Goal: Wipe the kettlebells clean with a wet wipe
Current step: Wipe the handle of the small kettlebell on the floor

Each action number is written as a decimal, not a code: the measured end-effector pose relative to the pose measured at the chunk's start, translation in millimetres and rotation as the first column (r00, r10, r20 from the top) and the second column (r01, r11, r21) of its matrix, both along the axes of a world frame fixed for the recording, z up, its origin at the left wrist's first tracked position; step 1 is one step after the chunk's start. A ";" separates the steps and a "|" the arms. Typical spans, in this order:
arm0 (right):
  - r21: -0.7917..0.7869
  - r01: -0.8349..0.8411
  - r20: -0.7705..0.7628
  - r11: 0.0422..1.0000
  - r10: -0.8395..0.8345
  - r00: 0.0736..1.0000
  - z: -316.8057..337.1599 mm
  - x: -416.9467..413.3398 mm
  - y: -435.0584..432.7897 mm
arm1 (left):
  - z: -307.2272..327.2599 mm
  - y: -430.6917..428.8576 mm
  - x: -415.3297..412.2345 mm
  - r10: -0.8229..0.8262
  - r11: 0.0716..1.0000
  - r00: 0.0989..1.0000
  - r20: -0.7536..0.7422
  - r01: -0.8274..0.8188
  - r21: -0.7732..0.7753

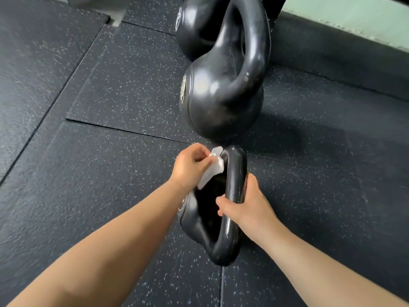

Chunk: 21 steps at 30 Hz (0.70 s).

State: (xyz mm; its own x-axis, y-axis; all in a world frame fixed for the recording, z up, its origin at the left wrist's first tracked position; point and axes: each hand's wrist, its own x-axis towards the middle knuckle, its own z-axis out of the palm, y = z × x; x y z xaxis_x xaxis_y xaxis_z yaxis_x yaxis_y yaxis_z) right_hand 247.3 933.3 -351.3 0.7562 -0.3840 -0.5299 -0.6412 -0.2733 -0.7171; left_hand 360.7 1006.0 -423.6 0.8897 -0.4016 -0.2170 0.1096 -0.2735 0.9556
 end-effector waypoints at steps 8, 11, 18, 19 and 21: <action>0.002 -0.150 -0.168 0.989 0.148 0.975 8.4 3.3 -8.5 | 61.6 -35.2 19.2 -0.618 0.785 0.784 0.059 0.619 0.005; 0.202 -0.287 -0.297 0.936 0.338 0.893 18.4 -5.1 -28.5 | 71.8 -27.8 21.1 -0.669 0.743 0.743 0.021 0.669 0.013; 0.294 0.333 0.051 0.896 -0.362 0.931 10.1 -3.2 -67.4 | 59.5 12.9 -36.5 -0.648 0.743 0.553 0.523 0.610 0.275; 0.265 0.341 0.083 0.902 -0.374 0.924 7.9 0.3 -65.6 | 54.4 19.0 -45.2 -0.625 0.752 0.503 0.597 0.592 0.290; 0.201 0.285 0.151 0.937 -0.318 0.936 5.2 5.2 -59.2 | 45.6 27.6 -57.6 -0.598 0.766 0.396 0.697 0.537 0.353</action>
State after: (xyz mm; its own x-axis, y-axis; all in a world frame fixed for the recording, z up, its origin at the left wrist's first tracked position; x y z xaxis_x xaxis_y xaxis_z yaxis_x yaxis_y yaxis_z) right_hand 252.5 874.1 -346.2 0.7070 -0.5229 -0.4762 -0.5313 0.0518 -0.8456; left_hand 303.0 1033.6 -377.9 0.2981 -0.8908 0.3430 -0.8154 -0.0507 0.5767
